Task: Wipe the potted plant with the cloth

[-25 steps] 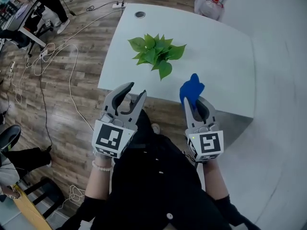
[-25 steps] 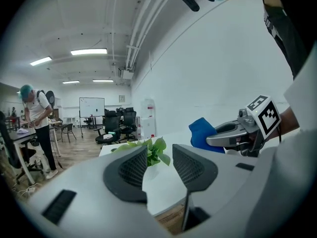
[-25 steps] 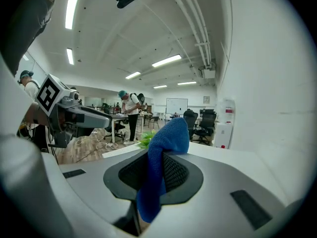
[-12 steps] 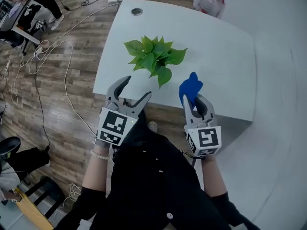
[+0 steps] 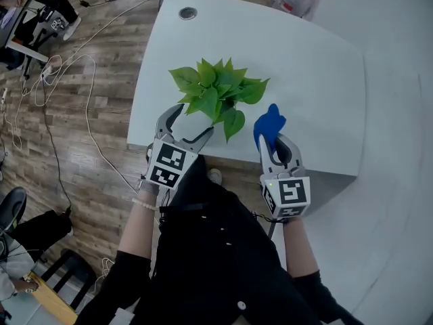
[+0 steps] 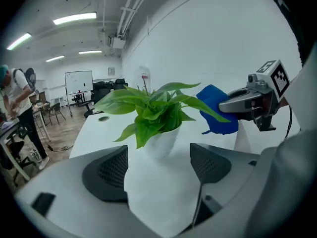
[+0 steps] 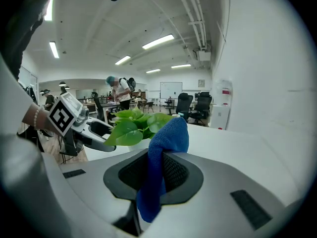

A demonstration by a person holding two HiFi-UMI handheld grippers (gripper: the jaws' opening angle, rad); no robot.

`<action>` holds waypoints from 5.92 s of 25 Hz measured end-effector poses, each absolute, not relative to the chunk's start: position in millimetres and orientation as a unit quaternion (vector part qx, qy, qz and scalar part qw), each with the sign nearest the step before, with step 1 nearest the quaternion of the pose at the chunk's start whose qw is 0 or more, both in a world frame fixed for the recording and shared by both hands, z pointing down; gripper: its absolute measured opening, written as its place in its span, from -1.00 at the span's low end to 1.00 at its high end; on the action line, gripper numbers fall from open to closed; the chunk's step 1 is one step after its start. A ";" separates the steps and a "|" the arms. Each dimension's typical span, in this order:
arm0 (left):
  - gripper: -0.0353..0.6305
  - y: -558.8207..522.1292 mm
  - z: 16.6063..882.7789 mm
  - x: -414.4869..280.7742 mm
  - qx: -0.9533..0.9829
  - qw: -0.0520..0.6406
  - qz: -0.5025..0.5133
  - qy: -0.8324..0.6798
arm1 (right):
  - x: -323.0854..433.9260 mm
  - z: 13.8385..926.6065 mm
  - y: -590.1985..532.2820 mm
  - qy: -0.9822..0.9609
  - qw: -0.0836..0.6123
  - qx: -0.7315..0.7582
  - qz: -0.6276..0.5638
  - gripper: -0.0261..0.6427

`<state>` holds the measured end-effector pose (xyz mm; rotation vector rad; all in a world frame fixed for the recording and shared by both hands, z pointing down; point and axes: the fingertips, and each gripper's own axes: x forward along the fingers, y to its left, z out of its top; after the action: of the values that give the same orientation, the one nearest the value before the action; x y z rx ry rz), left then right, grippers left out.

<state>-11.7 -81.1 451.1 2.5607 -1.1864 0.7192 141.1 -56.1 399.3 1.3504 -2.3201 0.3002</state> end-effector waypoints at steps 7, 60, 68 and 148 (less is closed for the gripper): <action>0.29 -104.9 462.6 1.0 0.898 0.109 0.217 -0.366 | 137.4 424.9 -75.1 -0.831 0.243 0.485 0.124 -0.67; 0.24 -124.7 483.3 13.2 0.914 0.095 0.219 -0.328 | 77.3 453.3 -204.5 -0.894 0.110 0.358 0.247 -0.67; 0.24 -124.6 484.2 12.7 0.913 0.097 0.220 -0.328 | 82.0 463.5 -182.9 -0.890 0.107 0.351 0.269 -0.67; 0.20 -116.2 478.5 30.0 0.877 0.101 0.254 -0.395 | 86.6 460.7 -108.8 -0.833 0.204 0.468 0.214 -0.67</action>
<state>30.0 -116.2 478.5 2.5914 -1.1673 0.7513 86.6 -108.8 460.7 1.3050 -2.3231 0.5963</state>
